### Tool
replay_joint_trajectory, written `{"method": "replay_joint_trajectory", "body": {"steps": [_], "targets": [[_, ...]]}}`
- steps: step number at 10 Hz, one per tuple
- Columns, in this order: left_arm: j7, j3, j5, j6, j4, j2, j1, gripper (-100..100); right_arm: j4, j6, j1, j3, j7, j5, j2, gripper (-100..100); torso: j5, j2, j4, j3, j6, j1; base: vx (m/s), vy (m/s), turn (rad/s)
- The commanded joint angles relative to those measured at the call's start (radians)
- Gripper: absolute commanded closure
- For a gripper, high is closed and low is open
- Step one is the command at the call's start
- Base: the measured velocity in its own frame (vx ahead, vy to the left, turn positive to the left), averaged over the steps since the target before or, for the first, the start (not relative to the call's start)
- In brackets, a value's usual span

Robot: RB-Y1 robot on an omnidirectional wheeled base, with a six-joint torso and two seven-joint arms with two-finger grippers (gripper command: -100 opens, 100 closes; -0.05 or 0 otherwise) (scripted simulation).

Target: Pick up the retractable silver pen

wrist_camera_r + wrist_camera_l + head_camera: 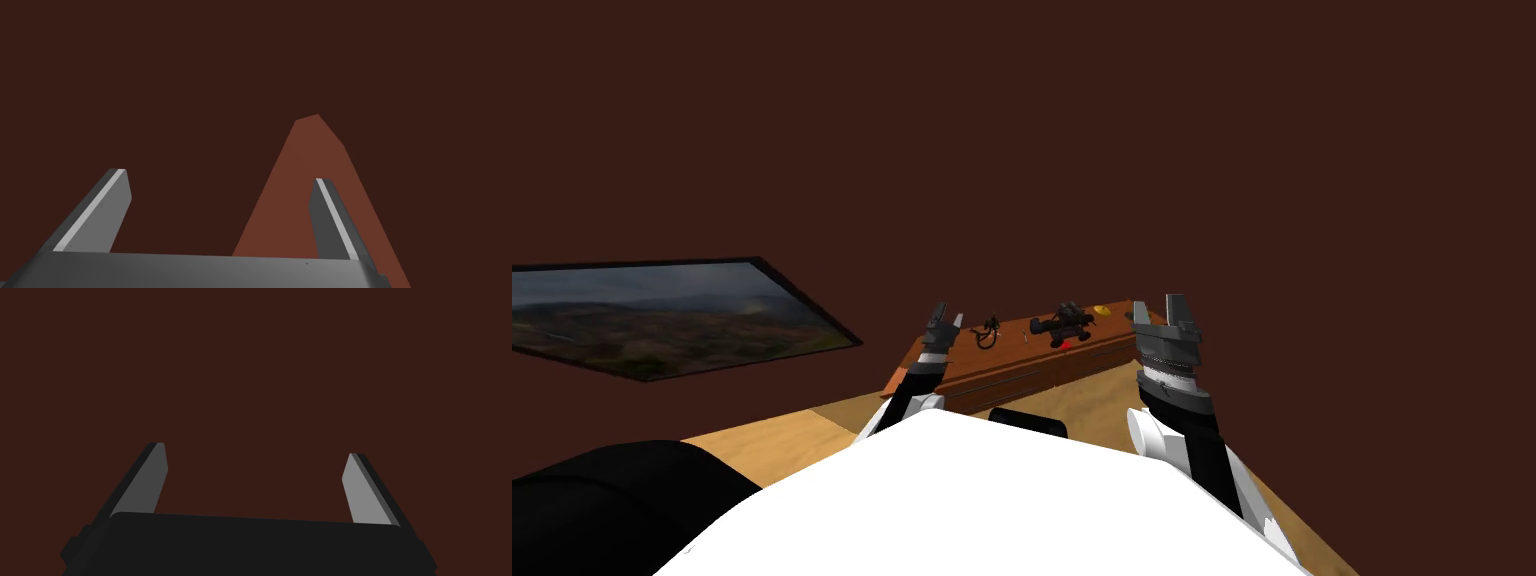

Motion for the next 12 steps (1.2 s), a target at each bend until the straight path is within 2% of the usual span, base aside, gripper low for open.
{"method": "replay_joint_trajectory", "body": {"steps": [1, 2, 4, 5, 6, 7, 9, 12], "targets": [[-0.001, 0.009, -0.01, 0.05, 0.046, 0.03, -0.002, -100, 0.0, 0.0, 0.0, 0.0, 0.0, 0.0, 0.0, 0, 0.0, 0.0, 0.0, 0.0, 0.0, 0.0, -0.033, -0.007, -0.238], [-0.001, 0.009, -0.01, 0.055, 0.046, 0.03, -0.002, -100, 0.0, 0.0, 0.0, 0.0, 0.0, 0.0, 0.0, 0, 0.0, 0.0, 0.0, 0.0, 0.0, 0.0, -0.022, -0.004, -0.103], [-0.005, 0.014, -0.026, 0.117, 0.099, 0.057, 0.011, -100, 0.0, 0.0, 0.0, 0.0, 0.0, 0.0, 0.0, 0, 0.0, -0.001, 0.0, 0.0, 0.0, 0.0, -0.016, -0.011, -0.256], [-0.005, 0.014, -0.026, 0.126, 0.099, 0.057, 0.011, -100, 0.0, 0.0, 0.0, 0.0, 0.0, 0.0, 0.0, 0, 0.0, -0.001, 0.0, 0.0, 0.0, 0.0, -0.017, -0.003, -0.108], [-0.008, 0.017, -0.034, 0.164, 0.127, 0.068, 0.017, -100, 0.0, 0.0, 0.0, 0.0, 0.0, 0.0, 0.0, 0, 0.0, -0.001, 0.0, 0.0, -0.001, 0.0, -0.018, -0.009, -0.212], [-0.008, 0.017, -0.034, 0.164, 0.127, 0.068, 0.017, -100, 0.0, 0.0, 0.0, 0.0, 0.0, 0.0, 0.0, 0, 0.0, 0.0, 0.0, 0.0, 0.0, 0.0, -0.015, -0.006, -0.114], [-0.017, 0.024, -0.051, 0.229, 0.189, 0.087, 0.028, -100, 0.0, 0.0, 0.0, 0.0, 0.0, 0.0, 0.0, 0, 0.0, -0.001, 0.0, 0.0, 0.0, 0.0, -0.014, -0.015, -0.289], [-0.023, 0.028, -0.06, 0.286, 0.223, 0.094, 0.032, -100, 0.0, 0.0, 0.0, 0.0, 0.0, 0.0, 0.0, 0, 0.0, -0.001, 0.0, 0.0, 0.0, 0.0, -0.012, -0.01, -0.155]]}}
